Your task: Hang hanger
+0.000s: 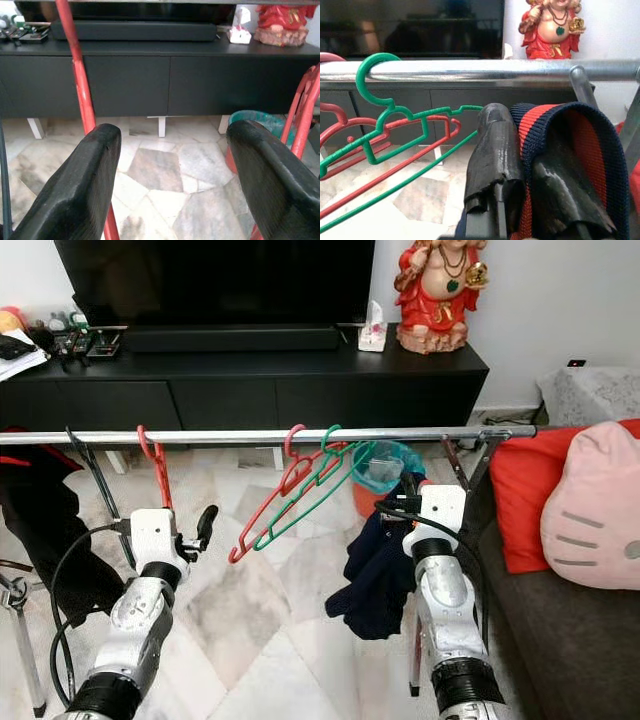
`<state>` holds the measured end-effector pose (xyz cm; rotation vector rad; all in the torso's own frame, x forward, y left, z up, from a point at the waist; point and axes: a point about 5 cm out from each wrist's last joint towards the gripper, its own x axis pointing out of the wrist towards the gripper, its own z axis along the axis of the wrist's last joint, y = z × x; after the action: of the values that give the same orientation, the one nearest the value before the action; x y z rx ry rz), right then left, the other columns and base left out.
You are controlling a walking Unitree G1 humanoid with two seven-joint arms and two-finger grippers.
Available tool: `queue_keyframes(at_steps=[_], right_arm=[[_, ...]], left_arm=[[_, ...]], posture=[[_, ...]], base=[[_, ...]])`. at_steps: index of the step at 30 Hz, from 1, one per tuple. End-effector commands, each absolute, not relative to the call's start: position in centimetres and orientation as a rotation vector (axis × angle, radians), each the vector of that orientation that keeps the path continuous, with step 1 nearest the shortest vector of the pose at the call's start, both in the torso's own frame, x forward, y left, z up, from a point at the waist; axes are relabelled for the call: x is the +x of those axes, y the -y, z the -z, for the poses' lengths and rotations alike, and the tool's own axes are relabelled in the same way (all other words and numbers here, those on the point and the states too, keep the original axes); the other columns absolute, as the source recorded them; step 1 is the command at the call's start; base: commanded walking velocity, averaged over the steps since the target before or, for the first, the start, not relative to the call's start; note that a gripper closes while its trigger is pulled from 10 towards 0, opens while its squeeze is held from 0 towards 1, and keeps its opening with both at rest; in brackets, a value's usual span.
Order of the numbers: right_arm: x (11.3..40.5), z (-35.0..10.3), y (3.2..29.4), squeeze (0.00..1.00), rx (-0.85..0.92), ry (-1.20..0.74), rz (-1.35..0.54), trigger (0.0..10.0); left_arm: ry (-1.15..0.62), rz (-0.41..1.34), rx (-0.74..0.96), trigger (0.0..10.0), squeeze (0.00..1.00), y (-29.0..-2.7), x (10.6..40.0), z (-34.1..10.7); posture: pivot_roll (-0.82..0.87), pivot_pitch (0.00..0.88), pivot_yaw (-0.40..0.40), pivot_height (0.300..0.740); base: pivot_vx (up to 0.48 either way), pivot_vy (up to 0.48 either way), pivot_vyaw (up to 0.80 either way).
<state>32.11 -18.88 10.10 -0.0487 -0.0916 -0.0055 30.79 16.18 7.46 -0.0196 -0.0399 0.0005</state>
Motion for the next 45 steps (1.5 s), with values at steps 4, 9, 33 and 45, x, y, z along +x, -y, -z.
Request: queue_keyframes(at_steps=[4,9,33,45], right_arm=[[32.3,-11.6,20.2,0.00,-0.088,0.127,-0.006,10.0],[32.5,-11.9,20.5,0.00,-0.102,0.123,-0.014,10.0],[30.8,-9.2,16.8,0.00,0.042,0.100,0.054,10.0],[31.3,-9.7,16.8,0.00,0.039,0.106,0.044,10.0]], left_arm=[[0.022,-0.019,-0.047,10.0,0.00,-15.2,30.5,-6.6],[0.020,-0.033,-0.058,10.0,0.00,-15.1,30.1,-6.3],[0.029,0.024,0.060,10.0,0.00,-18.9,30.8,-8.1],[0.011,0.000,0.031,10.0,0.00,-19.1,29.9,-7.7]], posture=[[-0.14,0.000,-0.082,0.740],[-0.13,0.000,-0.109,0.740],[-0.07,0.000,0.088,0.740],[-0.05,0.000,0.045,0.740]], base=[[0.000,0.000,0.00],[0.000,0.000,0.00],[0.000,0.000,0.00],[0.000,0.000,0.00]])
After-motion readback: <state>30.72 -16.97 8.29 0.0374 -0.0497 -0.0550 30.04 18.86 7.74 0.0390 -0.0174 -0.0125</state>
